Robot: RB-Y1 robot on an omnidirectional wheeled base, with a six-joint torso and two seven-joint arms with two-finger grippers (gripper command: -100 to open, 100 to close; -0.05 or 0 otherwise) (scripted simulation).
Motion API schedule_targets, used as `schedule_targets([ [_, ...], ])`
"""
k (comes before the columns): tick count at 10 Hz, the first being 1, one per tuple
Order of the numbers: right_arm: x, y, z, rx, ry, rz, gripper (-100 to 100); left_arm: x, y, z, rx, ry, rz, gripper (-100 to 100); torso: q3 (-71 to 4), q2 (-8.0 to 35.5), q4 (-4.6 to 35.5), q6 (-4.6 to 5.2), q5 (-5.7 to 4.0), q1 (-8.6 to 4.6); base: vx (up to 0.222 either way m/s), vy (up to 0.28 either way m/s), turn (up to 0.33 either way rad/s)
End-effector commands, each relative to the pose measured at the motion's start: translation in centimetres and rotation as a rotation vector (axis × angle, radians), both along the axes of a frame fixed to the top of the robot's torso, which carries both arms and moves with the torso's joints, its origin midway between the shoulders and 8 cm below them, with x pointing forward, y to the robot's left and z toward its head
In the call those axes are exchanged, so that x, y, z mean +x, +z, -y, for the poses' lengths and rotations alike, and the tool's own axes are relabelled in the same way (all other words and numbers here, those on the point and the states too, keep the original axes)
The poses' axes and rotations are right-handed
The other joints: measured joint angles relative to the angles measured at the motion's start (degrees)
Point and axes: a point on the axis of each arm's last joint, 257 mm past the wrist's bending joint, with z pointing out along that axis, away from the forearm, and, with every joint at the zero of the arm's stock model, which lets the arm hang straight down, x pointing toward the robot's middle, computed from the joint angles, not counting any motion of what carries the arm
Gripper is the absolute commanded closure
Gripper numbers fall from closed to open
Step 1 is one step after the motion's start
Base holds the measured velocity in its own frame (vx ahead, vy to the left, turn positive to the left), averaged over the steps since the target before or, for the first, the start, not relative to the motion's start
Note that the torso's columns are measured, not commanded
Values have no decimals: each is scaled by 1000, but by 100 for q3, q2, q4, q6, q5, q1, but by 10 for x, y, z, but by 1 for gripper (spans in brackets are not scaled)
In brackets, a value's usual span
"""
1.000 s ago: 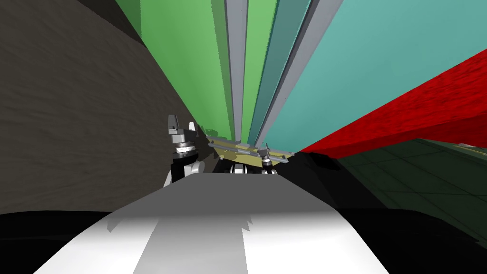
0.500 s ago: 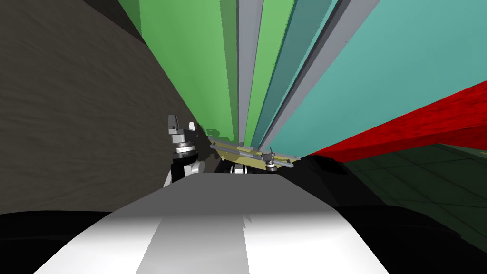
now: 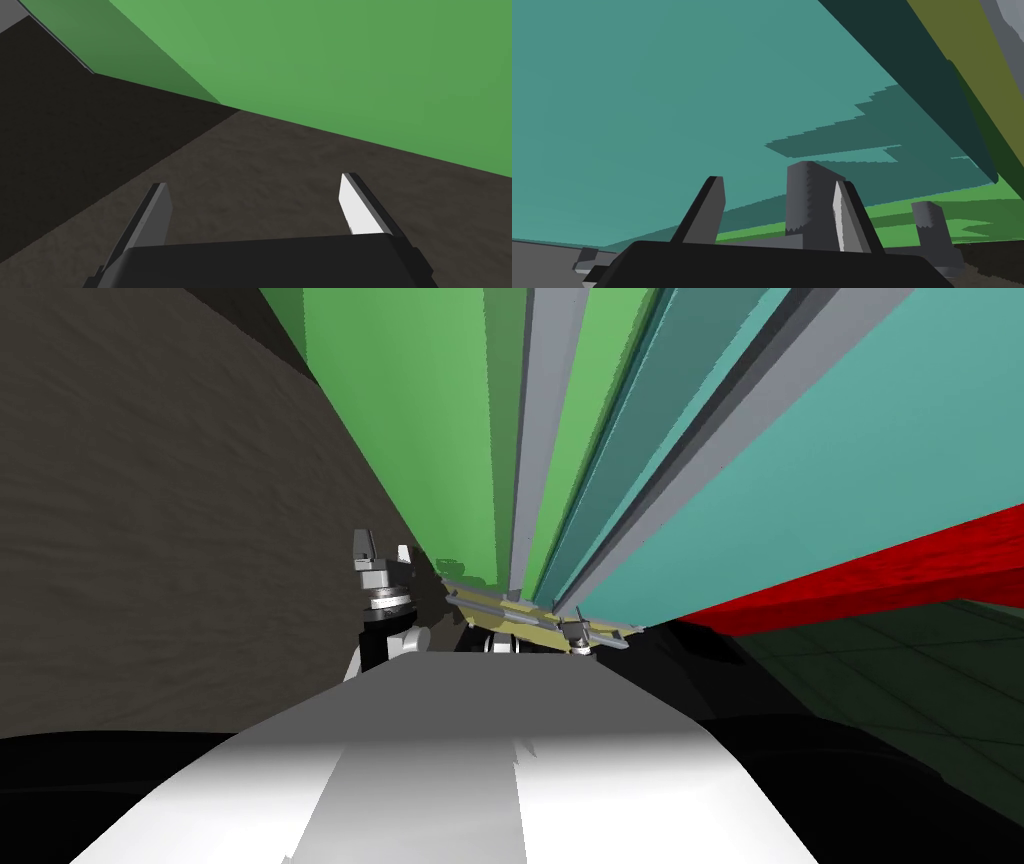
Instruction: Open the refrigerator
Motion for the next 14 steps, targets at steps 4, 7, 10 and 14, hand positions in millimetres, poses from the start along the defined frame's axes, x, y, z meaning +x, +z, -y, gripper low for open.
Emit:
schedule_targets([
  [4, -26, 2, -3, -17, 85, -22, 100, 0, 0, 0, 0, 0, 0, 0, 28, 55, 3, 3, -7, -27, -59, -46, 92],
  [7, -28, 9, -16, -17, 168, -16, 100, 0, 0, 0, 0, 0, 0, 0, 10, 21, -9, 15, -9, -29, -178, -128, 89],
  [10, -32, 14, -28, -17, 251, -15, 100, 0, 0, 0, 0, 0, 0, 0, -13, -19, -15, 6, -10, -24, -190, -160, 87],
  [14, -42, 7, -48, -18, 353, -39, 100, 0, 0, 0, 0, 0, 0, 0, -33, -48, -24, -12, -10, -12, -121, -115, 119],
])
